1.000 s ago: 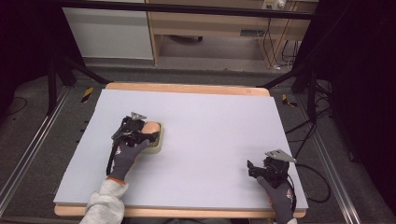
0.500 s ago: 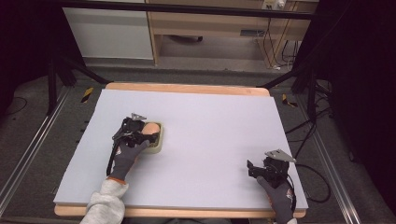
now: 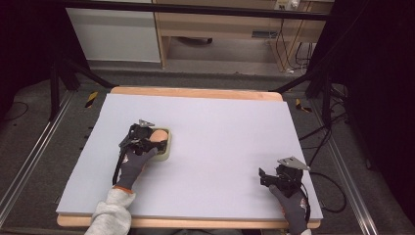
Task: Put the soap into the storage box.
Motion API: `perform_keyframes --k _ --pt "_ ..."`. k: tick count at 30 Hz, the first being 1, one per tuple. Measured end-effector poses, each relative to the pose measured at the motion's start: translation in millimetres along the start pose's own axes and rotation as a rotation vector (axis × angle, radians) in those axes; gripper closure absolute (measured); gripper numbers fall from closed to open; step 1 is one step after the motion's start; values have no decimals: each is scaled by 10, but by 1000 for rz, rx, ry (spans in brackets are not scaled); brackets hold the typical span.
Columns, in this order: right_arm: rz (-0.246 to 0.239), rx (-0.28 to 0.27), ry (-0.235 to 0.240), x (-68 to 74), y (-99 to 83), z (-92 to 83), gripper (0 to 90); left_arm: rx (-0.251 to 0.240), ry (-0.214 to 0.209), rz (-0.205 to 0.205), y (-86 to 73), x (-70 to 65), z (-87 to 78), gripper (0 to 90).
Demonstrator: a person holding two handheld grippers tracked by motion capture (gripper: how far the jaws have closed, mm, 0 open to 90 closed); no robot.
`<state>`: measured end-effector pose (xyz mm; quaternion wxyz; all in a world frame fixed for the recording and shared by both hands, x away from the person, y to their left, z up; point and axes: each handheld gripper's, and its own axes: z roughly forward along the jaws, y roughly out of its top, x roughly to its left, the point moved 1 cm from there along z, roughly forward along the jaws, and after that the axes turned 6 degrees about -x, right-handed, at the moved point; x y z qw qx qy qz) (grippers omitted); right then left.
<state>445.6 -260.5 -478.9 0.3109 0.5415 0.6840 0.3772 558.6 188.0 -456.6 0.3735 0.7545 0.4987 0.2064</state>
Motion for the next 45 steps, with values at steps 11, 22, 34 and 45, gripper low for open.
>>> perform_keyframes --k 11,22,34,45 --pt "-2 -1 -1 -2 0 -2 68 5 5 1 -11 -3 18 323" --pt "1 -3 -2 -5 1 -9 68 -8 9 8 3 1 -25 250" --pt "7 -9 -14 -28 1 -22 67 -60 -7 10 6 25 -279 240" --pt "18 -12 -26 -62 -6 -37 66 -106 6 16 -142 114 -576 236"
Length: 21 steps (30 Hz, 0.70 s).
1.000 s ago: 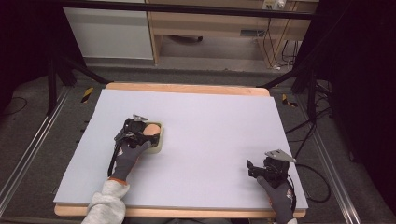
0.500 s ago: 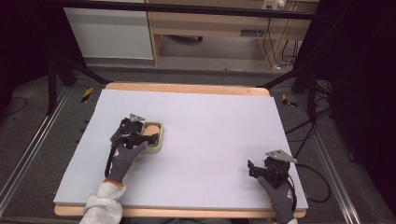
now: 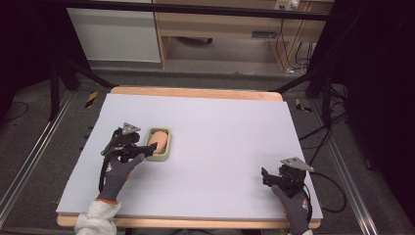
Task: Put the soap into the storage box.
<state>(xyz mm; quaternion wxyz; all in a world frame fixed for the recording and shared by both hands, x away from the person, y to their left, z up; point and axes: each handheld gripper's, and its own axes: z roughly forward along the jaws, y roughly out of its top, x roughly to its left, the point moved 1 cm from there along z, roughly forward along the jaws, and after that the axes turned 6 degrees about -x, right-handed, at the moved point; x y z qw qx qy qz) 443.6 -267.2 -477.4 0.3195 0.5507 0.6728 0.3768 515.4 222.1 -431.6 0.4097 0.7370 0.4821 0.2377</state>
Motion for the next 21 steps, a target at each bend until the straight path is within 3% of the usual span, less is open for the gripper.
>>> perform_keyframes --k 9,16,21 --pt "9 -2 -21 -55 -13 -16 61 -18 14 -17 -285 166 -206 237" --pt "15 3 -28 -84 -24 -31 60 -26 37 -14 -453 222 -282 237" --pt "22 1 -34 -108 -32 -40 59 -6 50 -3 -606 226 -308 237"
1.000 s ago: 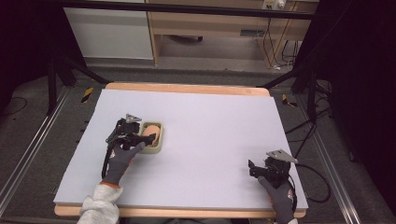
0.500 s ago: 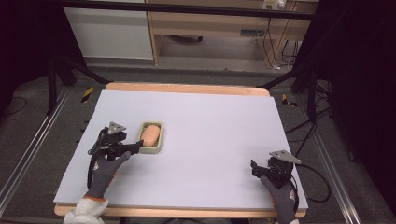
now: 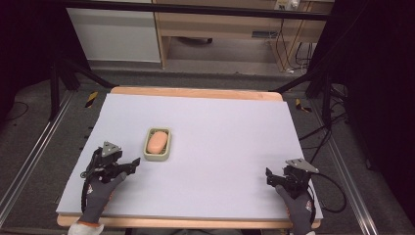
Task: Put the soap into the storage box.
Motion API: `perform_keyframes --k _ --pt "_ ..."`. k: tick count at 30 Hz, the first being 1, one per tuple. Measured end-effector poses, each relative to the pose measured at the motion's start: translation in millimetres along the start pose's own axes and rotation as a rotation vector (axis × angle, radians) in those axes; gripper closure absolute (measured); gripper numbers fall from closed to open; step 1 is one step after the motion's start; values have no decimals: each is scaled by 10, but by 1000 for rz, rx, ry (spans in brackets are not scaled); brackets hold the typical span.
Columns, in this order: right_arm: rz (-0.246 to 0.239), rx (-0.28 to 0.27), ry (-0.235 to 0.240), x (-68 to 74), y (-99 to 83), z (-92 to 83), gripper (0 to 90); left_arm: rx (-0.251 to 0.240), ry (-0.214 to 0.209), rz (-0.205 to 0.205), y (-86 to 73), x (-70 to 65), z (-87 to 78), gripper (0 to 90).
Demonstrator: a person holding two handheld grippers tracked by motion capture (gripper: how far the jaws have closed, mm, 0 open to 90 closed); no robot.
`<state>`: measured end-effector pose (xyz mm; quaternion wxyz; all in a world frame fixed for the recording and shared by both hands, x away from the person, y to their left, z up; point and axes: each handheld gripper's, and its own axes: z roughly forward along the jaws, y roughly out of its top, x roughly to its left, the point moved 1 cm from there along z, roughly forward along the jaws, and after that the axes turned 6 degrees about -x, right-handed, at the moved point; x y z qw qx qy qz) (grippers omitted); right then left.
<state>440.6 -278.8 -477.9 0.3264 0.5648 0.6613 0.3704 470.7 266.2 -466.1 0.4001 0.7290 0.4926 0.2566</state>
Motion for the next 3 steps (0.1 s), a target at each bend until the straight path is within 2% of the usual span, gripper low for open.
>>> perform_keyframes --k 3 --pt "7 0 -3 -4 -2 -4 59 8 1 -4 -47 9 -20 237"
